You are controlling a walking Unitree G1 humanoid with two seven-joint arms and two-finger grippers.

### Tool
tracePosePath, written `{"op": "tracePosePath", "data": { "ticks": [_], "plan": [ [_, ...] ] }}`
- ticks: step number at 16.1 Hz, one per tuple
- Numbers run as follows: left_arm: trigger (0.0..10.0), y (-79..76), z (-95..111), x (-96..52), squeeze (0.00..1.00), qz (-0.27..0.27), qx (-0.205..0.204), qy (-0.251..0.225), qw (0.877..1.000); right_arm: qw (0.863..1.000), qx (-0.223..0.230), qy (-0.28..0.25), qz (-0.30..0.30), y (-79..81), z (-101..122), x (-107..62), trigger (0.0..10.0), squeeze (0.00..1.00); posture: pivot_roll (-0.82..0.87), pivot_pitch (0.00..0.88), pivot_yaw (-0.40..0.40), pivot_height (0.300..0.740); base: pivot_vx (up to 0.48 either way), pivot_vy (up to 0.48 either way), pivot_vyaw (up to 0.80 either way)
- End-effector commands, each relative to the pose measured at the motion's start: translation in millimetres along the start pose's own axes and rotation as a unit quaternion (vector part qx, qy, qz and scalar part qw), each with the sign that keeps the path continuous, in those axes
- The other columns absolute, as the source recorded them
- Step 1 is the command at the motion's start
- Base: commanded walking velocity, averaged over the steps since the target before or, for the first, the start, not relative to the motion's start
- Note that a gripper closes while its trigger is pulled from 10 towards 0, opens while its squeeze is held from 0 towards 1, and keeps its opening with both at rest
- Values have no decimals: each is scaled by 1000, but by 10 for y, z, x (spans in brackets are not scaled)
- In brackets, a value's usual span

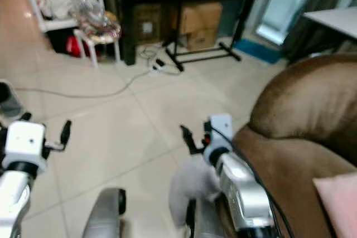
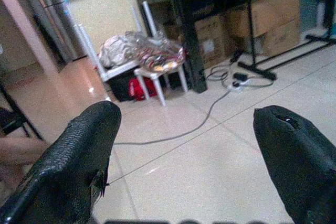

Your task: Move the pillow to the sofa from floor

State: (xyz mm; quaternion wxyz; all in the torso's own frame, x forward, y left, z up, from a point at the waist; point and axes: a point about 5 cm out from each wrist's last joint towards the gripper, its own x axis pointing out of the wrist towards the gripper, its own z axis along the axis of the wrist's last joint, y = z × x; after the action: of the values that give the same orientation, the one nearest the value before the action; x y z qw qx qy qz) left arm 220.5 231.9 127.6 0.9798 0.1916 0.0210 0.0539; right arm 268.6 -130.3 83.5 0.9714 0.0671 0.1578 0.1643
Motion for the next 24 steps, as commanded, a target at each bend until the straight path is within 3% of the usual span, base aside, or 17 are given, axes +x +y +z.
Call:
{"op": "tracePosePath", "data": {
  "ticks": [1, 8, 15, 24],
  "plan": [
    [10000, -29, 95, 34, 59, -4, -4, -23, 1000, 1000, -5, -11, -9, -66, 70, -13, 10000, 0, 33, 0, -81, 581, 0, 0, 0],
    [10000, -8, 88, 23, 82, -10, -20, -26, 999, 999, -30, -17, 2, -44, 93, -2, 10000, 0, 33, 0, -83, 581, 193, 0, 523],
    [10000, 4, 71, 35, 71, -10, -17, -23, 1000, 999, -23, -20, -19, -109, 104, 18, 10000, 0, 33, 0, -83, 581, 336, 0, 0],
    [10000, -11, 60, 62, 39, -14, -3, -20, 1000, 1000, -29, 0, -6, -115, 88, 92, 10000, 0, 24, 0, -73, 572, 0, 0, 0]
  ]
}}
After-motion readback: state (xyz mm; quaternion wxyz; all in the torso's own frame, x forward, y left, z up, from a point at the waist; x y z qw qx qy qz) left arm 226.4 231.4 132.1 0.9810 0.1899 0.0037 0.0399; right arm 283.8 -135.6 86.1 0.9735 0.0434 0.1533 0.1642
